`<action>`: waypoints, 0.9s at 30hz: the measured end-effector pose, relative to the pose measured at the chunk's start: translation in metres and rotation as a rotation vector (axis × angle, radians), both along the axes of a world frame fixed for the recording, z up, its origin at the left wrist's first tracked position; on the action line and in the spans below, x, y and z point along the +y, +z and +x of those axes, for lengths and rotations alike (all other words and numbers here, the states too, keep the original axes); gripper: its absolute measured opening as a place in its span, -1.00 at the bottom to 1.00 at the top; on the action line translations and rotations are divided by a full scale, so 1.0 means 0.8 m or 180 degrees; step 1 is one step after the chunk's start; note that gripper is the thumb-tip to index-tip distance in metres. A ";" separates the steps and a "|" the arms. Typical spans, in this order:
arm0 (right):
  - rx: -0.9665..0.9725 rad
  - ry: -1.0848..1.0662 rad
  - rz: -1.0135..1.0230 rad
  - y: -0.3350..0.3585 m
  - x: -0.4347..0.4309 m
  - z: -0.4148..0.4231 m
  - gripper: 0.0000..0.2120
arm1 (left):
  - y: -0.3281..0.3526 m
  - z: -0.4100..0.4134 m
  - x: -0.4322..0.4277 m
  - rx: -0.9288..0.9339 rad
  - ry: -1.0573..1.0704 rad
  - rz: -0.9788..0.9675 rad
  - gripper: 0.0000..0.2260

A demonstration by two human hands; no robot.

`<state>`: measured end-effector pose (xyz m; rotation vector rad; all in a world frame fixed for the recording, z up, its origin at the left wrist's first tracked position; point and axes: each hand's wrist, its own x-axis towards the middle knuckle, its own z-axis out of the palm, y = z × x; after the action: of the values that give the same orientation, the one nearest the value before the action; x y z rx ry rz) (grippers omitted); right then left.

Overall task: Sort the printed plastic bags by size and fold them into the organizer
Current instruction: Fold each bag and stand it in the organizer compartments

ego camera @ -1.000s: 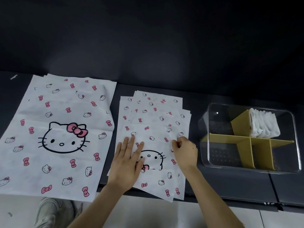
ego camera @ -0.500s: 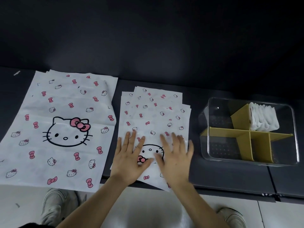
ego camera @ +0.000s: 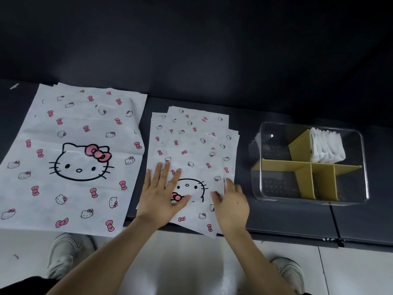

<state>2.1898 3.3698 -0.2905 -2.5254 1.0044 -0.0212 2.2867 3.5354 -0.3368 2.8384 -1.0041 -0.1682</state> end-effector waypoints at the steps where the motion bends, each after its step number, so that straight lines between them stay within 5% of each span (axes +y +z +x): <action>1: 0.0168 -0.0159 0.0407 0.003 0.000 0.002 -0.61 | 0.001 0.000 0.000 0.0029 -0.0010 -0.0004 -0.30; 5: 0.0271 -0.0626 0.1093 0.009 -0.004 0.012 -0.94 | 0.006 0.005 0.000 0.0091 -0.0120 0.0131 -0.30; 10: 0.0444 -0.0588 0.1035 0.015 -0.001 0.014 -0.87 | 0.025 0.012 -0.002 -0.0138 -0.0170 0.0499 -0.23; 12: 0.0259 -0.0644 0.1240 0.023 0.006 0.009 -0.89 | 0.026 0.008 -0.003 -0.0170 -0.0155 0.0239 -0.27; 17: -0.0820 -0.1744 0.2872 0.038 0.013 -0.004 -0.52 | 0.033 -0.013 -0.006 -0.0509 -0.0356 -0.0956 -0.69; 22: -0.0978 -0.2520 0.4085 0.049 0.022 -0.016 -0.84 | 0.032 -0.057 -0.009 0.0357 -0.0831 -0.1579 -0.70; 27: -0.0947 -0.2345 0.4378 0.066 0.034 -0.032 -0.82 | 0.027 -0.067 -0.009 0.0652 -0.0450 -0.1901 -0.74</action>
<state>2.1645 3.3972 -0.2379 -0.8427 1.1572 0.0588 2.2329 3.5284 -0.3149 2.1695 -1.0038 -0.1395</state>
